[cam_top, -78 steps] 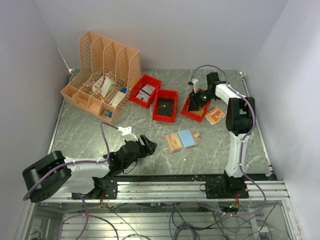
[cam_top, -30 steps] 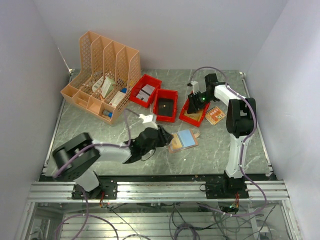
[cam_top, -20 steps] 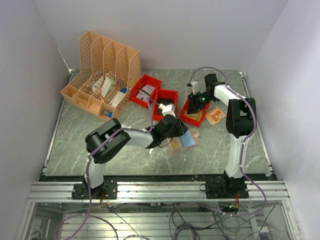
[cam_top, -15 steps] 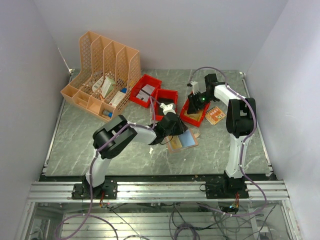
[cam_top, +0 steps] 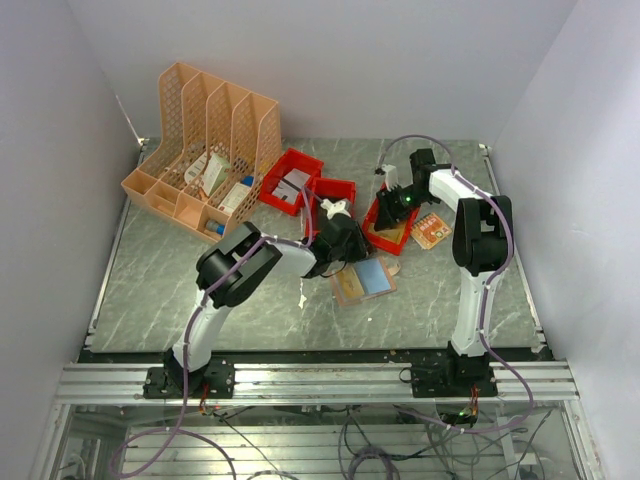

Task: Put the credit cards into the card holder
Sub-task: Pick up the credit card from the storage box.

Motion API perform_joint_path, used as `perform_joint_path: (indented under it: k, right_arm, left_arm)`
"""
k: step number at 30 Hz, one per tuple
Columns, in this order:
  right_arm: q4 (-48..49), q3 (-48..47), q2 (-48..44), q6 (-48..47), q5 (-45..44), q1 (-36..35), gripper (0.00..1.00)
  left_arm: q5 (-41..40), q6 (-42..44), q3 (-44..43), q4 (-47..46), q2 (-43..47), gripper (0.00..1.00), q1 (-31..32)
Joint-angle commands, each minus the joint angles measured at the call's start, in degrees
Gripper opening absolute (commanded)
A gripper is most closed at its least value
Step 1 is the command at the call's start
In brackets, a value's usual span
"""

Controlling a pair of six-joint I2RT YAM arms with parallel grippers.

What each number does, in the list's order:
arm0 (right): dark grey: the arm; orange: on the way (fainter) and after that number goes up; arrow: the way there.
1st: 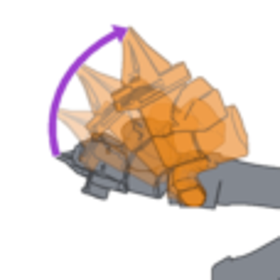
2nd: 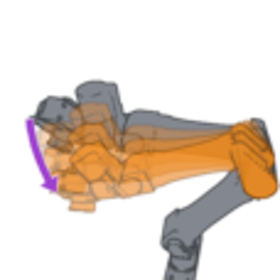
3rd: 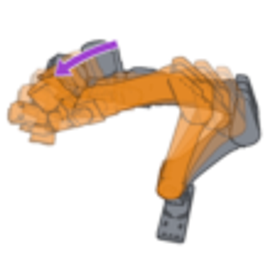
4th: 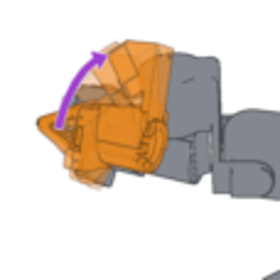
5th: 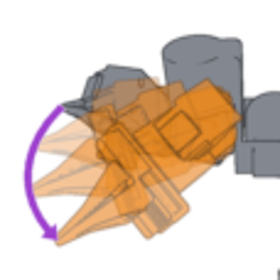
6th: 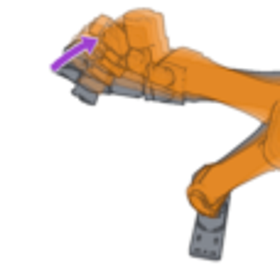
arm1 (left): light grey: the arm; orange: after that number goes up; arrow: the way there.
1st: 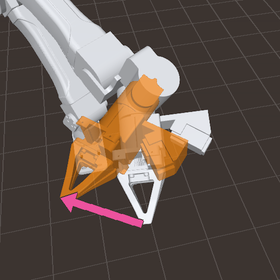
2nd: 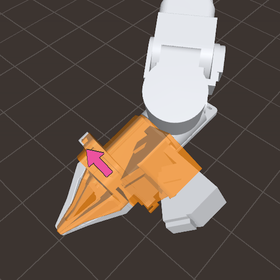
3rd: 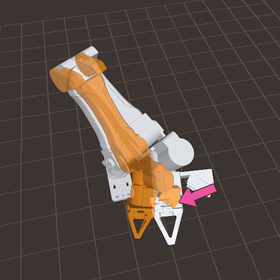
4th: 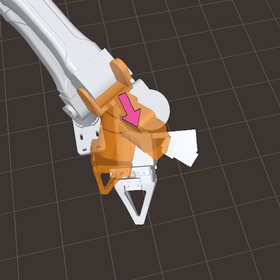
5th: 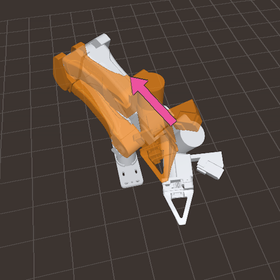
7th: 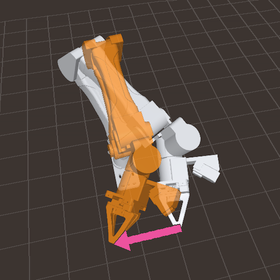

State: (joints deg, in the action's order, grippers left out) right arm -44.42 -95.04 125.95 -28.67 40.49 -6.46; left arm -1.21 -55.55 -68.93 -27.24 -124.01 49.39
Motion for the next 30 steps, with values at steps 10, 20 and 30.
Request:
perform_joint_path:
  k: [10,20,30]
  right_arm:
    - [-3.07,0.15,-5.07,2.94,6.18,-0.19,0.37]
    - [-3.2,2.39,-6.24,2.7,4.56,-0.16,0.33]
    - [-2.5,4.17,-6.5,2.14,1.92,-0.39,0.25]
  left_arm:
    - [2.71,0.02,-3.05,0.34,-2.73,0.32,-2.19]
    - [3.15,0.01,-3.49,0.36,-2.91,0.32,-2.66]
    - [3.63,0.0,-4.26,0.58,-3.43,0.32,-2.74]
